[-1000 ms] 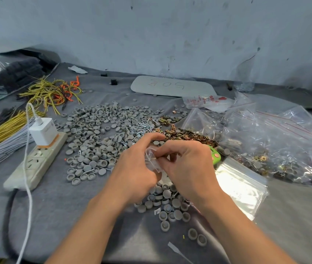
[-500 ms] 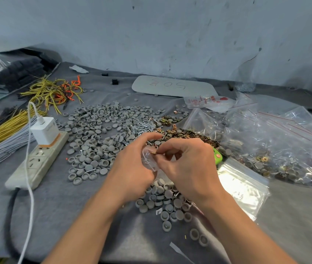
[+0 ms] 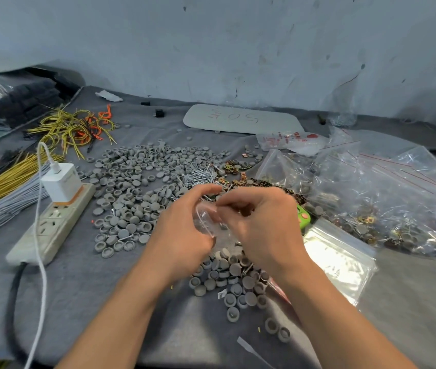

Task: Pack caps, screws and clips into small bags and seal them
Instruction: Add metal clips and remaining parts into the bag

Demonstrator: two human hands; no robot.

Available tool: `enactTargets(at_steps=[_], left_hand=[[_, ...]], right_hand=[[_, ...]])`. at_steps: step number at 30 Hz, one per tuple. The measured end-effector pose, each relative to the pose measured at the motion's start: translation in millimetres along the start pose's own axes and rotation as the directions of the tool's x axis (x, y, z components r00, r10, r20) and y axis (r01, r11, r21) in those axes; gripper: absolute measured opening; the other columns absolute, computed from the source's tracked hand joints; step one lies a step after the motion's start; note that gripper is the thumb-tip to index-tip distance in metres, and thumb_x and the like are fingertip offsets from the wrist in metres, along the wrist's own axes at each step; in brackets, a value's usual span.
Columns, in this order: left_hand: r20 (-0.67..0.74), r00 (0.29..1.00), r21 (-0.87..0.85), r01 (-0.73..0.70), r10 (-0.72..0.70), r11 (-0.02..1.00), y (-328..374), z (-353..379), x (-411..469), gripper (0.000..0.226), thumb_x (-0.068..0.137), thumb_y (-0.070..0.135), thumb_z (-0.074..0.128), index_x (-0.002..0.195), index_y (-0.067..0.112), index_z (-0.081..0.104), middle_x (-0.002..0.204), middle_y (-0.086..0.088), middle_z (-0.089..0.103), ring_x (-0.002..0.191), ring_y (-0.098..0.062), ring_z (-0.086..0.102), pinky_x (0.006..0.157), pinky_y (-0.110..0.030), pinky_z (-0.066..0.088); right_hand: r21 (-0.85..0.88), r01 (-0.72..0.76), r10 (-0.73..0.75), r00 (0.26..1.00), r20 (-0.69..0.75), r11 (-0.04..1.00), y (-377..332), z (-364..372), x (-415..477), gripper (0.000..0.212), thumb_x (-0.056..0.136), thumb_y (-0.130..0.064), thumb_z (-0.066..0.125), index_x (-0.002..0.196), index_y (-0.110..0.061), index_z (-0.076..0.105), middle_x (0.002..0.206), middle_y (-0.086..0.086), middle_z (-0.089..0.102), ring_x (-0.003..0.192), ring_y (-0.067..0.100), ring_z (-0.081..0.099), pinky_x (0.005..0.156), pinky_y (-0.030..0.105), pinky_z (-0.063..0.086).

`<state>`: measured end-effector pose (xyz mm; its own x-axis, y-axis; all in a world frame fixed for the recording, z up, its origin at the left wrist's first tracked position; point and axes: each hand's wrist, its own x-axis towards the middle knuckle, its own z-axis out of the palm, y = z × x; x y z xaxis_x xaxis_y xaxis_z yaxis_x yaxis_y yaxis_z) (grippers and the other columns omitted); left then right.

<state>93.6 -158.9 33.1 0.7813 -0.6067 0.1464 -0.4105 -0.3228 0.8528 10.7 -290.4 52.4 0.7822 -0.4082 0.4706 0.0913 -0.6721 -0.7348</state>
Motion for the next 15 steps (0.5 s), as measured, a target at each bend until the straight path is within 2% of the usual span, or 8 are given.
enactTargets(at_steps=[1,3,4,6,9,11,15], left_hand=[[-0.011,1.000,-0.023,0.003,-0.003,1.000,-0.2,-0.7,-0.2,0.090,0.074,-0.017,0.073,0.131,0.050,0.054,0.095,0.017,0.073,0.043,-0.006,0.056,0.041,-0.023,0.043],[-0.056,0.998,-0.057,-0.001,-0.002,0.998,0.0,-2.3,-1.1,0.087,0.076,-0.014,0.076,0.131,0.050,0.053,0.097,0.023,0.072,0.042,-0.007,0.055,0.039,-0.023,0.042],[-0.091,0.996,-0.055,-0.011,0.006,0.998,0.6,-3.5,-1.6,0.086,0.076,-0.012,0.077,0.132,0.049,0.053,0.098,0.027,0.071,0.046,-0.010,0.058,0.038,-0.024,0.042],[-0.162,0.987,-0.038,-0.025,0.019,0.999,1.0,-6.2,-1.3,0.085,0.076,-0.007,0.079,0.132,0.050,0.052,0.099,0.029,0.070,0.058,-0.015,0.063,0.043,-0.029,0.048],[-0.211,0.977,-0.043,-0.024,0.015,0.999,-1.8,-9.2,-1.1,0.084,0.077,-0.002,0.081,0.130,0.055,0.051,0.098,0.028,0.069,0.050,-0.005,0.057,0.044,-0.022,0.045],[-0.212,0.977,-0.048,-0.023,0.012,0.999,-2.4,-9.7,-2.0,0.084,0.077,-0.003,0.080,0.130,0.056,0.050,0.099,0.028,0.069,0.045,-0.002,0.053,0.043,-0.020,0.043],[-0.194,0.981,-0.010,-0.024,0.021,1.000,1.2,-8.3,-2.2,0.085,0.076,-0.005,0.079,0.130,0.055,0.050,0.100,0.030,0.068,0.049,-0.012,0.057,0.043,-0.030,0.048]], right_hand=[[0.014,-0.026,0.026,0.998,-0.059,1.000,3.0,-5.2,3.0,0.015,0.083,-0.013,0.084,0.084,-0.027,0.084,0.070,-0.020,0.074,0.067,-0.001,0.070,0.061,0.015,0.055],[-0.082,-0.115,0.106,0.989,-0.106,0.990,12.9,-17.7,10.8,0.019,0.084,-0.012,0.083,0.082,-0.031,0.083,0.069,-0.023,0.072,0.066,-0.005,0.069,0.062,0.011,0.055],[-0.184,-0.177,0.167,0.984,-0.066,0.967,19.5,-23.3,14.1,0.021,0.085,-0.013,0.082,0.080,-0.033,0.082,0.068,-0.026,0.070,0.065,-0.006,0.068,0.062,0.009,0.053],[-0.411,-0.254,0.312,0.947,0.079,0.876,30.0,-28.8,15.8,0.021,0.086,-0.018,0.081,0.075,-0.036,0.080,0.069,-0.026,0.069,0.066,-0.004,0.067,0.065,0.016,0.056],[-0.580,-0.210,0.417,0.874,0.249,0.787,37.3,-25.0,9.8,0.006,0.084,-0.036,0.081,0.080,-0.031,0.081,0.075,-0.018,0.073,0.072,0.005,0.068,0.072,0.030,0.061],[-0.609,-0.177,0.433,0.849,0.303,0.773,37.2,-21.1,6.5,0.013,0.081,-0.043,0.082,0.078,-0.030,0.080,0.073,-0.015,0.073,0.073,0.008,0.068,0.073,0.033,0.062],[-0.630,-0.159,0.453,0.825,0.338,0.760,35.2,-19.4,7.5,0.019,0.082,-0.041,0.081,0.074,-0.025,0.075,0.074,-0.011,0.072,0.074,0.013,0.068,0.073,0.035,0.062]])
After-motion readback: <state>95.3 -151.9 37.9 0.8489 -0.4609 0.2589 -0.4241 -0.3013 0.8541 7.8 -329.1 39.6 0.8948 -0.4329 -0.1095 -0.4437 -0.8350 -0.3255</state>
